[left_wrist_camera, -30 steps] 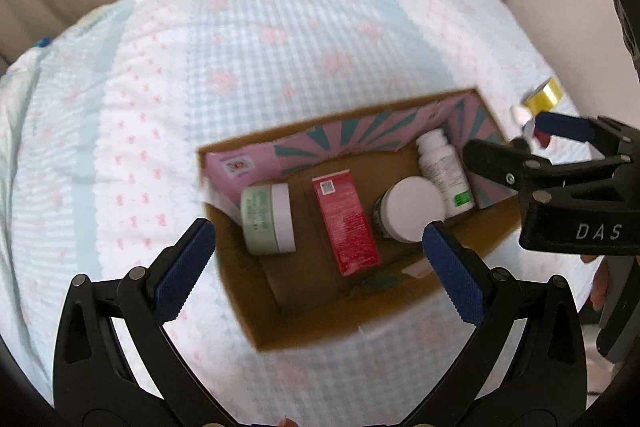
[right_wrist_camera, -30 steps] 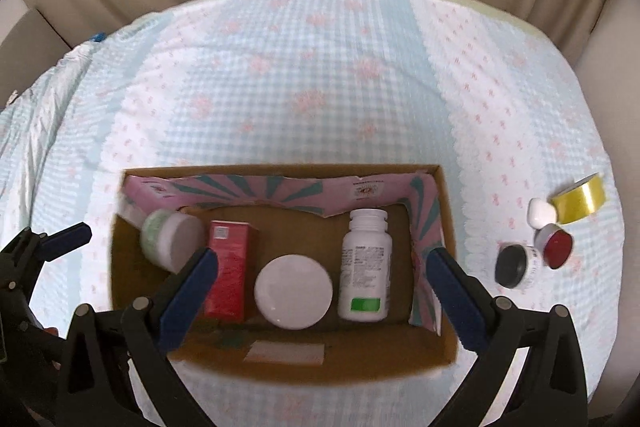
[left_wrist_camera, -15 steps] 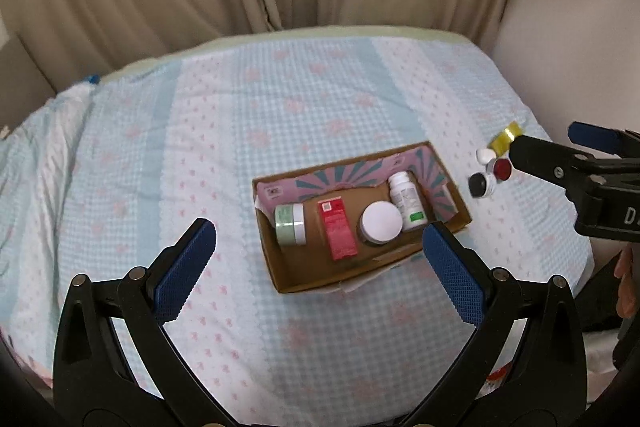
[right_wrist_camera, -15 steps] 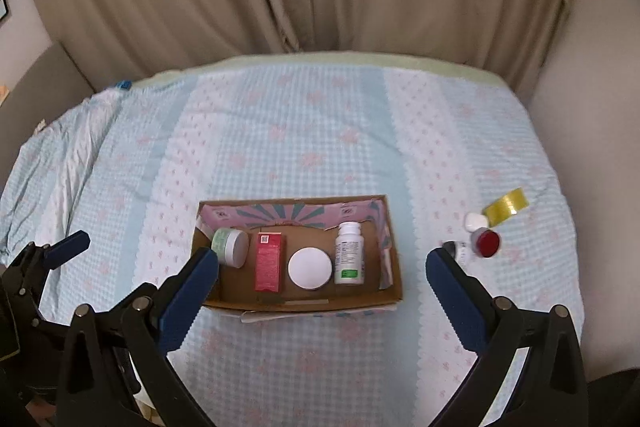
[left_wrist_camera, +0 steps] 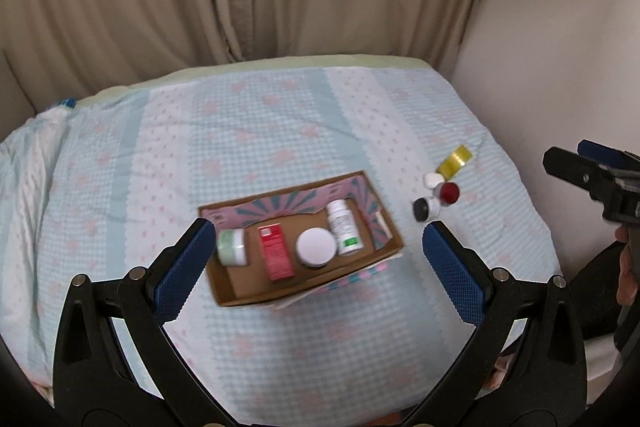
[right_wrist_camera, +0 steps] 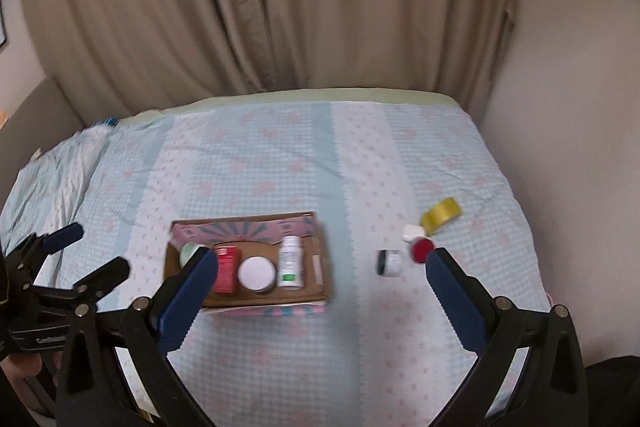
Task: Organize rigid objects
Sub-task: 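Lift both tools out of the box toward the remaining jars, then grasp the black-capped jar with the left tool while the right tool grasps the red-capped jar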
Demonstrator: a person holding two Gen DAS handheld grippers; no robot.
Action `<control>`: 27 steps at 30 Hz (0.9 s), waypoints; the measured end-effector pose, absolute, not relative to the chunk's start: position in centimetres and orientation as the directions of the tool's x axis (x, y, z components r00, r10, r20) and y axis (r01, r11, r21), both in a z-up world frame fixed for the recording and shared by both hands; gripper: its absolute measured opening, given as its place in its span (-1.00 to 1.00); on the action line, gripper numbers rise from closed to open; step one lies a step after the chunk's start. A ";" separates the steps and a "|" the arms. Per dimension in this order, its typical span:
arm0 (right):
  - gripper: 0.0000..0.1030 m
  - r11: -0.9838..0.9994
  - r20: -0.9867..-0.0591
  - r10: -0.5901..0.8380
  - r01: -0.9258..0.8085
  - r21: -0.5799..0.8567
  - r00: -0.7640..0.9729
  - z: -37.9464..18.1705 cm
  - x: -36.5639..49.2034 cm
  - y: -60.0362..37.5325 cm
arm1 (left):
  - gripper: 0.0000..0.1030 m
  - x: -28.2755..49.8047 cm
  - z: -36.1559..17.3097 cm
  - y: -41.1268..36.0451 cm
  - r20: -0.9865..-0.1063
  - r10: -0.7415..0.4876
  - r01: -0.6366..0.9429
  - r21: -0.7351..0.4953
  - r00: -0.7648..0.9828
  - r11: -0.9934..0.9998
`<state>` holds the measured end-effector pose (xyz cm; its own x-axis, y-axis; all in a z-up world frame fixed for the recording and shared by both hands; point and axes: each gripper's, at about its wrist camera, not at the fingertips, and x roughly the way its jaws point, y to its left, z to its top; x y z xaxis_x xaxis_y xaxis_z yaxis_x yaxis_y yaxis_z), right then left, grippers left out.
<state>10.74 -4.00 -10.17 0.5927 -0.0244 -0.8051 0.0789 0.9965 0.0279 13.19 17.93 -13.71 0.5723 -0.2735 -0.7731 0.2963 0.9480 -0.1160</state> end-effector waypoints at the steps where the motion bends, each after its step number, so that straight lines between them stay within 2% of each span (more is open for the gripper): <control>1: 1.00 0.995 -0.804 -0.020 0.088 0.040 0.595 -10.2 10.6 -5.3 | 0.99 13.0 -13.6 16.8 -0.771 -0.270 0.296 -0.111 0.577 0.949; 7: 1.00 0.994 -0.811 -0.006 0.094 0.061 0.585 -11.0 11.2 -13.9 | 1.00 12.7 -14.1 9.8 -0.779 -0.240 0.236 -0.121 0.580 0.964; 13: 1.00 0.996 -0.820 0.044 0.034 0.077 0.571 -12.4 13.2 -22.3 | 1.00 13.4 -16.8 1.7 -0.809 -0.200 0.159 -0.133 0.553 0.978; 19: 1.00 0.995 -0.859 0.097 -0.020 0.101 0.503 -17.1 16.4 -27.9 | 1.00 15.3 -22.0 -5.0 -0.848 -0.177 0.107 -0.142 0.499 0.984; 27: 1.00 0.976 -0.893 0.171 0.051 0.210 0.416 -26.0 20.2 -30.5 | 0.99 18.7 -31.4 -10.6 -0.877 -0.160 0.111 -0.123 0.453 0.986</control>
<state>20.18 -30.52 -26.04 0.4158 0.1707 -0.8933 0.0510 0.9763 0.2103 18.75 -10.55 -31.44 0.4535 -0.1602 -0.8768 0.1113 0.9862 -0.1226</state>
